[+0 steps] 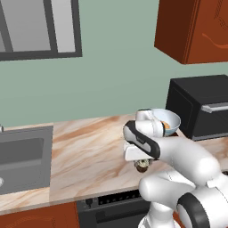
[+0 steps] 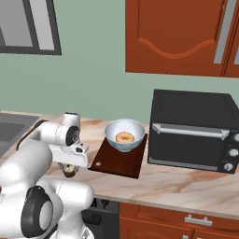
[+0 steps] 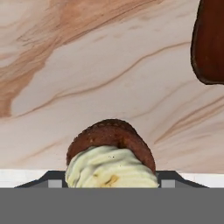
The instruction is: Place the bowl with donut and the cupcake onto the tray.
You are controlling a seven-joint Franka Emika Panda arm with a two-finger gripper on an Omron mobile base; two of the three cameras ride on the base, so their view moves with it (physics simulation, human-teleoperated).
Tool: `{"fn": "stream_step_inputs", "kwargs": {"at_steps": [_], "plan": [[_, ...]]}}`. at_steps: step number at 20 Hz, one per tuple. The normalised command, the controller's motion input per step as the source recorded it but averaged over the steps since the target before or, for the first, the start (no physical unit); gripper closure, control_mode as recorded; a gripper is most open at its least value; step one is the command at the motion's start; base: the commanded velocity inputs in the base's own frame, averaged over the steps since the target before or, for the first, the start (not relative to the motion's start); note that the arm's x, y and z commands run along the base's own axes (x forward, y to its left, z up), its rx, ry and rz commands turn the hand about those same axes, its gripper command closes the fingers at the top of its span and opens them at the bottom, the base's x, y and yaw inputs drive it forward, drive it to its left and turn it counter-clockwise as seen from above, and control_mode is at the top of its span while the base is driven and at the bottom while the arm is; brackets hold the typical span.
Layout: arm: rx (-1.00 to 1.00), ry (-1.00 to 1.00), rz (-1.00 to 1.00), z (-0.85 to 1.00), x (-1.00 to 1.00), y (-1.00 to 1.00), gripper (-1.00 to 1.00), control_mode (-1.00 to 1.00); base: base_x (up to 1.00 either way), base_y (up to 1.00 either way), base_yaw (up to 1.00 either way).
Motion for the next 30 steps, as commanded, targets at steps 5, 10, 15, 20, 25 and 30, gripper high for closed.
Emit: {"fn": "stream_step_inputs", "kwargs": {"at_steps": [5, 10, 15, 20, 25, 30], "plan": [[0.0, 0.0, -0.03, 0.31, 0.0, -0.28, 1.0, -1.0, 0.0, 0.0, 0.0], [0.0, 0.03, -0.04, 0.27, 0.09, -0.28, 1.0, -1.0, 0.0, 0.0, 0.0], [0.0, 0.05, -0.04, 0.14, 0.36, -0.28, 1.0, -1.0, 0.0, 0.0, 0.0], [0.02, 0.06, -0.02, 0.05, 0.48, -0.26, 1.0, -1.0, 0.0, 0.0, 0.0], [0.01, 0.09, -0.01, 0.0, 0.32, -0.18, 1.0, -1.0, 0.0, 0.0, 0.0], [0.0, 0.06, 0.0, -0.05, 0.26, -0.16, 1.0, -1.0, 0.0, 0.0, 0.0]]}}
